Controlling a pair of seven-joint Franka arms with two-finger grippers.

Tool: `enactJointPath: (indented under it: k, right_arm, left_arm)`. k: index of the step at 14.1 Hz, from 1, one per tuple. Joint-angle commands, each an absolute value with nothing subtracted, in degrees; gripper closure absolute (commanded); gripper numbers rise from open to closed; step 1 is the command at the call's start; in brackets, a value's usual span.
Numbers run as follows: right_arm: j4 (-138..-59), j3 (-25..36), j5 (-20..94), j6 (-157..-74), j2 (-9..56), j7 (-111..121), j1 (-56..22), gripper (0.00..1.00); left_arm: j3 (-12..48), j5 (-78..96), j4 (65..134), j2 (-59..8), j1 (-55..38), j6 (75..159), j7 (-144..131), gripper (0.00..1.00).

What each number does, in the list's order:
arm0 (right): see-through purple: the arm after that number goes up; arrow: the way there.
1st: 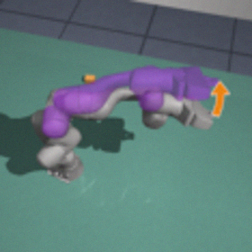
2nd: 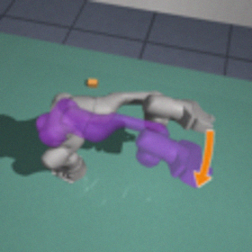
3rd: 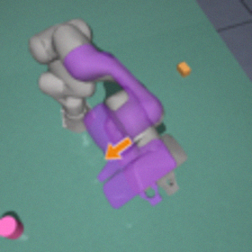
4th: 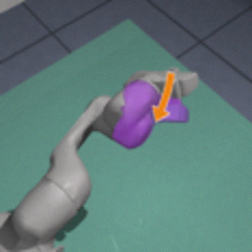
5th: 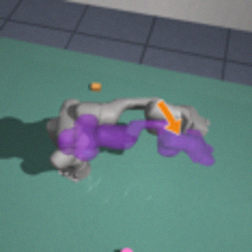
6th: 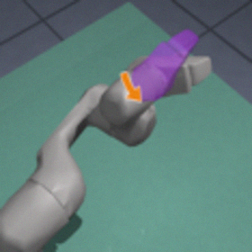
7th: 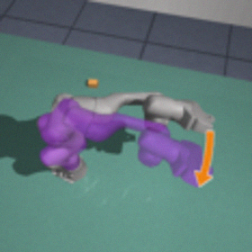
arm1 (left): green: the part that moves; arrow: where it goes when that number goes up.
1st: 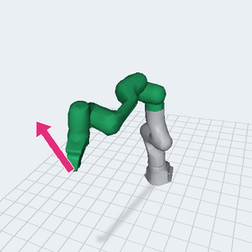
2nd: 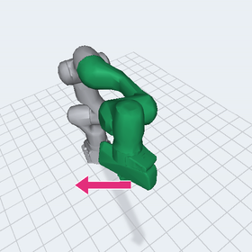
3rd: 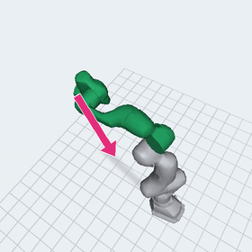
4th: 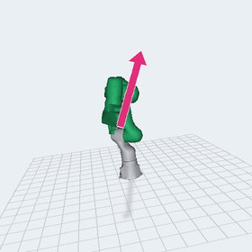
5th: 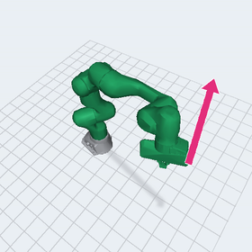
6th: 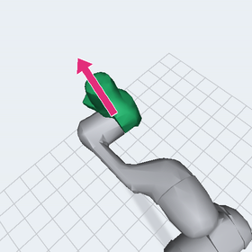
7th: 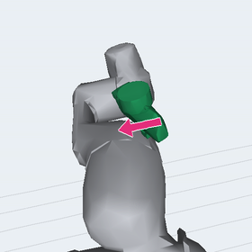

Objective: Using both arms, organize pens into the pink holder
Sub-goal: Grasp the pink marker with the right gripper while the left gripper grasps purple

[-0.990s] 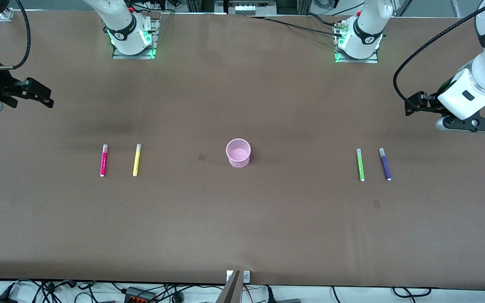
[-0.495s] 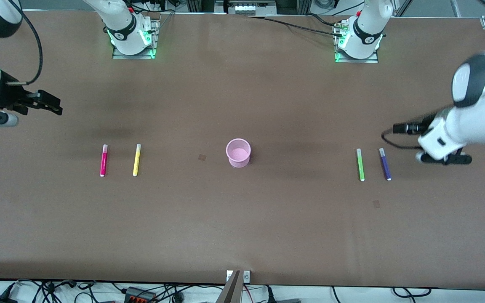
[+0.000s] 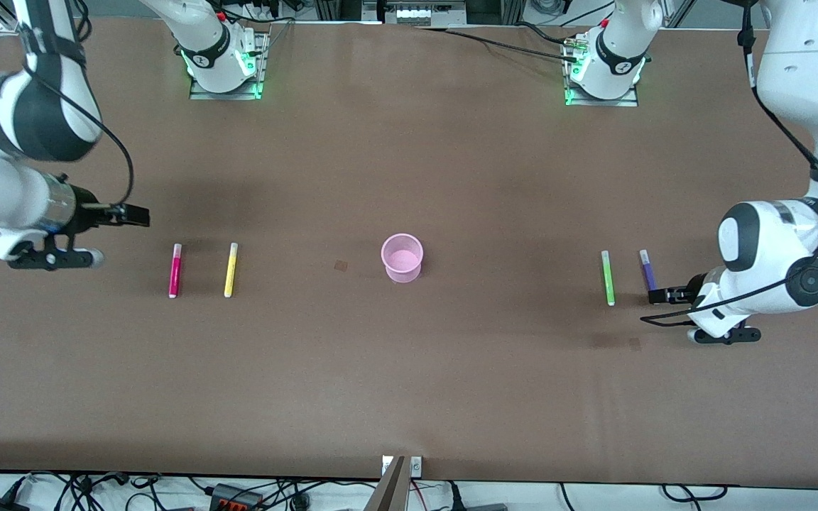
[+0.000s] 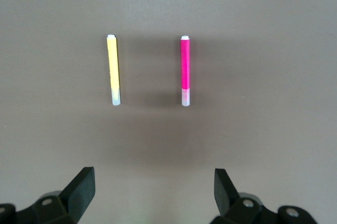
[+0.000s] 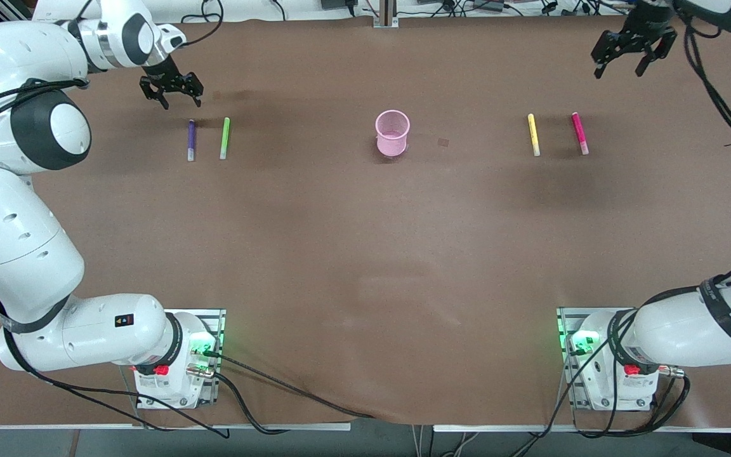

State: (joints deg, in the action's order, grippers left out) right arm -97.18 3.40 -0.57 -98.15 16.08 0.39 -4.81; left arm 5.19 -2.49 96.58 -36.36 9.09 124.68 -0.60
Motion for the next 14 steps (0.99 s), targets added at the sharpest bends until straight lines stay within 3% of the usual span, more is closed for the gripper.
enactJointPath:
  k: [1,2,5,8,11,14]
  right_arm:
    - [-94.8,3.3,-0.9,-100.0,21.0,-0.2,-4.8,0.00]
    - [-95.2,3.5,-1.0,-101.3,22.6,-0.5,-4.7,0.00]
    - [-97.1,3.7,-0.9,-108.1,26.4,-0.6,-1.9,0.00]
    - [-97.6,3.6,-1.1,-111.7,30.6,-0.6,-1.4,0.00]
    - [-97.5,3.6,-1.1,-115.7,34.6,-0.4,-1.5,0.00]
    - [-97.3,3.7,-1.1,-120.4,36.1,-0.2,-1.7,0.00]
  left_arm:
    - [5.4,-3.5,103.2,-34.6,9.2,131.0,0.5,0.00]
    - [5.4,-3.5,104.9,-34.6,9.2,132.9,0.5,0.00]
    - [5.4,-3.5,105.2,-35.1,10.2,133.5,0.5,0.30]
    - [5.4,-3.5,104.4,-36.5,10.4,133.9,0.5,0.42]
    - [5.4,-3.4,104.4,-36.7,10.2,133.8,0.5,0.73]
    - [5.4,-3.4,104.3,-38.2,10.3,135.0,0.5,0.78]
